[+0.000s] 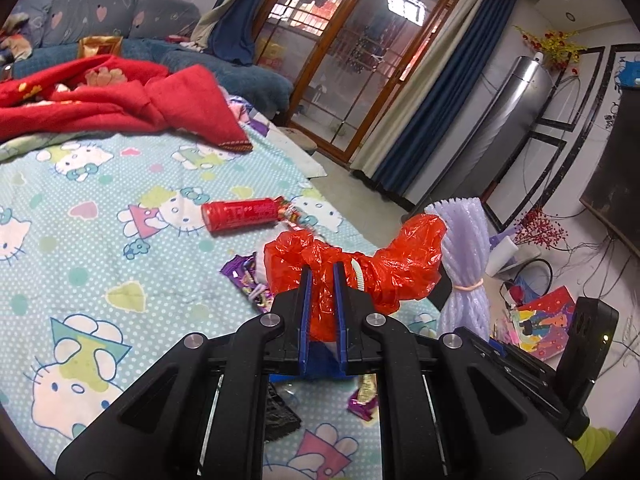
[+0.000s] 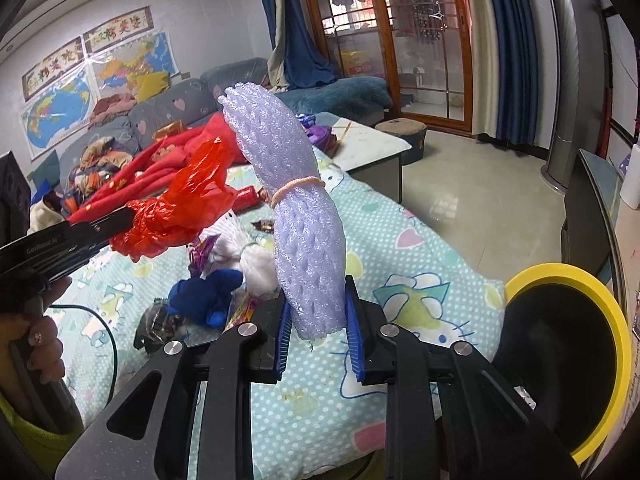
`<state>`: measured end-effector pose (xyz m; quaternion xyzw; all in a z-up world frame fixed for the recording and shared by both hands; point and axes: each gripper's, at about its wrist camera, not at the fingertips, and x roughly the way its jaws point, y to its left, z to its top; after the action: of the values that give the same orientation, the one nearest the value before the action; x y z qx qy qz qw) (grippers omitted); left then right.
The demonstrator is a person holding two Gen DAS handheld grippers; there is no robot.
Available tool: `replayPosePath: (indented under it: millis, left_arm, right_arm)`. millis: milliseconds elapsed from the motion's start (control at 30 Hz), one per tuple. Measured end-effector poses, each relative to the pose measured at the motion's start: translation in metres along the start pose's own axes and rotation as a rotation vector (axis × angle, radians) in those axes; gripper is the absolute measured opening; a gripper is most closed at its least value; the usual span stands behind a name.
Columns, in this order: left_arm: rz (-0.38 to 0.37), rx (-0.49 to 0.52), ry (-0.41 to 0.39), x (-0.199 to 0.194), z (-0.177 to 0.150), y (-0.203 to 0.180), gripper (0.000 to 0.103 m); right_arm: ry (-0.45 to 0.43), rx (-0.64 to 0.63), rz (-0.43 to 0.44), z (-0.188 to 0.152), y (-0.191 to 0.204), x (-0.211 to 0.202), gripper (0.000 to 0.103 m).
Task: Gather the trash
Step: 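Carry the red bag and purple foam net over the bin with both tools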
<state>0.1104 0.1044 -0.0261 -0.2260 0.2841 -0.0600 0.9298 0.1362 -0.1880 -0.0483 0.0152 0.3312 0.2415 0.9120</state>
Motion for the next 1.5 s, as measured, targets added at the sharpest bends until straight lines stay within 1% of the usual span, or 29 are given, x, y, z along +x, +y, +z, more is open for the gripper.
replayPosePath:
  millis: [300, 467, 667, 1133, 1500]
  left_arm:
    - [-0.013, 0.077, -0.031, -0.013, -0.001, -0.030, 0.006]
    - [0.001, 0.132, -0.038, -0.012, -0.005, -0.045, 0.006]
    - [-0.017, 0.184, -0.029, -0.008, -0.013, -0.065, 0.006]
    - [-0.063, 0.269, -0.003, 0.000, -0.032, -0.107, 0.006]
    - [-0.089, 0.352, 0.034, 0.015, -0.051, -0.139, 0.006]
  right_arm:
    - [-0.047, 0.038, -0.015, 0.009, -0.013, -0.017, 0.023]
    - [-0.073, 0.066, -0.027, 0.012, -0.023, -0.028, 0.023]
    - [-0.100, 0.095, -0.057, 0.012, -0.039, -0.044, 0.023]
    - [-0.129, 0.141, -0.156, -0.007, -0.073, -0.076, 0.023]
    - [-0.131, 0.207, -0.204, -0.024, -0.101, -0.095, 0.023]
